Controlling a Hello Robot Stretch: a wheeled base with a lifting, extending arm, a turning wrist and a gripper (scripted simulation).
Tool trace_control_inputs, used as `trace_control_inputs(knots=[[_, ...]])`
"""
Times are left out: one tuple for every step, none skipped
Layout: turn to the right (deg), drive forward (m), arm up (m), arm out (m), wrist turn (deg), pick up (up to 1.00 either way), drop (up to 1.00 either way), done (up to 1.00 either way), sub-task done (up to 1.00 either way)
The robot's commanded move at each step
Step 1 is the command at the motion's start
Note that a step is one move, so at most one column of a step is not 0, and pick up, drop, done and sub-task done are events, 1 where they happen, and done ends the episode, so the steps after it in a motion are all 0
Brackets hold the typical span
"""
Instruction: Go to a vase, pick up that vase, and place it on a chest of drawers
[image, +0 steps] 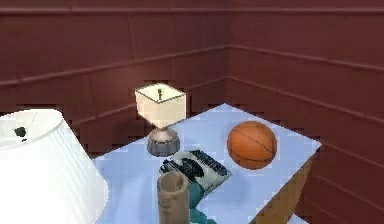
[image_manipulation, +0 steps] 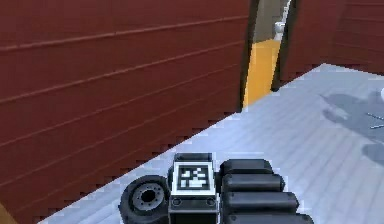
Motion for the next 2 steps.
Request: trace_control_inputs(knots=[[-45.0, 0.00, 0.00, 0.00, 0.0, 0.00, 0.00, 0.00, 0.00], [-45.0, 0.00, 0.00, 0.00, 0.0, 0.00, 0.00, 0.00, 0.00]])
